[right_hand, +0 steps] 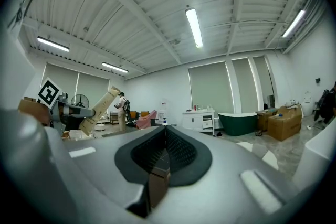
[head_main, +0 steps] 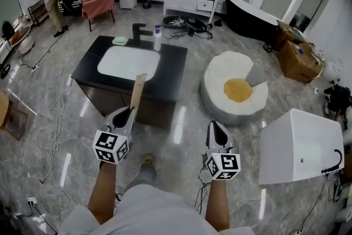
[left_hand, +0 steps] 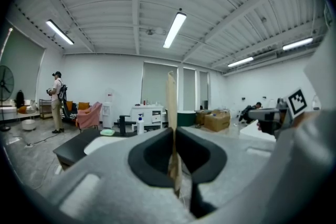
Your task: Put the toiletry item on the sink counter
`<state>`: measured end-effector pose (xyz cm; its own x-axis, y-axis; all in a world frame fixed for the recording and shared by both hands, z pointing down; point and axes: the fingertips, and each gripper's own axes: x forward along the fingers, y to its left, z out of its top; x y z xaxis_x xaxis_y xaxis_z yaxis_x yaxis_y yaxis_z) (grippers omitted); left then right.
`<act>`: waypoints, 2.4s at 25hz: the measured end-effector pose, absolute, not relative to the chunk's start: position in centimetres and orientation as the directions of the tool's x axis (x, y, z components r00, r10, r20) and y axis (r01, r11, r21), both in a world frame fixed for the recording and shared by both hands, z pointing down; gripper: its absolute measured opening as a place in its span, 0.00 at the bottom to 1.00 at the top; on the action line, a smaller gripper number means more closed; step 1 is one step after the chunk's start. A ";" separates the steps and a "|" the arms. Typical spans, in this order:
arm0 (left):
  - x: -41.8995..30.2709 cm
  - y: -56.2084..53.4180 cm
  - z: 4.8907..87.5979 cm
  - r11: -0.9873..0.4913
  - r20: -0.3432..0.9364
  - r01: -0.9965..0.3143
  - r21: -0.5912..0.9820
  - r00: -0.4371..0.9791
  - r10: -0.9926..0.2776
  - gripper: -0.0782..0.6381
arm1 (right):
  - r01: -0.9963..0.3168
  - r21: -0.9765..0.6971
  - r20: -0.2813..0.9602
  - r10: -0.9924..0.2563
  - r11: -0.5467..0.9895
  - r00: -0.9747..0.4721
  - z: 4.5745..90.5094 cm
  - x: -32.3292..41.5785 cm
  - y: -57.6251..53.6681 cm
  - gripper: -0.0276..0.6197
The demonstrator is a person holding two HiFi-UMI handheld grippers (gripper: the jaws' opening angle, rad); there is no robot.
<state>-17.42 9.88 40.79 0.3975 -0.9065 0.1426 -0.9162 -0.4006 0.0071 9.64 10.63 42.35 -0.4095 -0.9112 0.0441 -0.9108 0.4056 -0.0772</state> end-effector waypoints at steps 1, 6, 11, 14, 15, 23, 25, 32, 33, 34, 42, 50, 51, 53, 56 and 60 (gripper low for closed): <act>-17.6 8.7 40.8 -0.404 0.144 -0.915 0.009 0.401 -0.905 0.13 | -0.912 -0.076 0.047 -0.913 0.402 -0.406 42.3 9.5 9.5 0.05; -19.0 2.4 41.2 -0.425 0.158 -0.905 0.026 0.423 -0.892 0.13 | -0.920 -0.070 0.061 -0.919 0.385 -0.389 42.3 7.8 4.0 0.05; -21.4 -4.6 41.0 -0.461 0.160 -0.886 0.046 0.462 -0.872 0.13 | -0.935 -0.055 0.071 -0.933 0.350 -0.353 41.6 5.1 -1.9 0.05; -22.6 -8.4 40.9 -0.482 0.163 -0.874 0.057 0.485 -0.859 0.13 | -0.946 -0.055 0.072 -0.944 0.319 -0.322 41.1 4.0 -5.1 0.05; -22.9 -9.5 40.9 -0.488 0.163 -0.871 0.060 0.491 -0.856 0.13 | -0.949 -0.055 0.071 -0.947 0.310 -0.314 41.0 3.7 -6.0 0.05; -24.7 -15.1 40.6 -0.532 0.148 -0.843 0.082 0.538 -0.830 0.13 | -0.963 -0.044 0.074 -0.960 0.266 -0.268 40.7 1.3 -10.3 0.05; -24.9 -15.6 40.6 -0.538 0.148 -0.838 0.086 0.545 -0.825 0.13 | -0.966 -0.043 0.074 -0.963 0.256 -0.259 40.5 1.2 -10.7 0.05; -25.2 -18.0 41.4 -0.553 0.151 -0.825 0.119 0.565 -0.811 0.13 | -0.969 -0.027 0.077 -0.966 0.244 -0.245 40.6 0.6 -12.8 0.05; -25.0 -18.3 41.5 -0.556 0.152 -0.822 0.122 0.569 -0.808 0.13 | -0.970 -0.025 0.079 -0.966 0.243 -0.245 40.6 0.7 -13.1 0.05; -24.8 -18.6 41.6 -0.558 0.153 -0.820 0.124 0.572 -0.806 0.13 | -0.970 -0.024 0.081 -0.966 0.244 -0.245 40.7 0.7 -13.4 0.05; -22.7 -22.0 42.5 -0.565 0.171 -0.815 0.132 0.580 -0.797 0.13 | -0.967 -0.035 0.080 -0.964 0.251 -0.253 41.0 2.3 -17.3 0.05; -19.2 -27.0 43.7 -0.545 0.212 -0.827 0.138 0.562 -0.799 0.13 | -0.955 -0.052 0.096 -0.951 0.291 -0.295 42.3 5.0 -23.3 0.05; -18.6 -27.7 44.0 -0.541 0.219 -0.829 0.140 0.559 -0.800 0.13 | -0.954 -0.057 0.099 -0.949 0.295 -0.299 42.5 5.5 -24.2 0.05; -17.5 -29.1 44.6 -0.534 0.231 -0.833 0.143 0.553 -0.800 0.13 | -0.951 -0.062 0.103 -0.946 0.302 -0.307 43.0 6.5 -25.9 0.05; -15.9 -31.0 45.7 -0.522 0.250 -0.839 0.156 0.545 -0.800 0.13 | -0.946 -0.062 0.107 -0.940 0.319 -0.324 43.6 7.7 -28.3 0.05; -14.1 -33.5 47.3 -0.508 0.287 -0.846 0.161 0.533 -0.796 0.13 | -0.941 -0.076 0.112 -0.935 0.330 -0.337 44.4 9.2 -31.1 0.05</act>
<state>-14.13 -33.50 47.32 0.5332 -0.7959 0.2868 -0.8458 -0.5085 0.1613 9.22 -31.10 44.36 -0.3369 -0.9349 0.1116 -0.9409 0.3300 -0.0764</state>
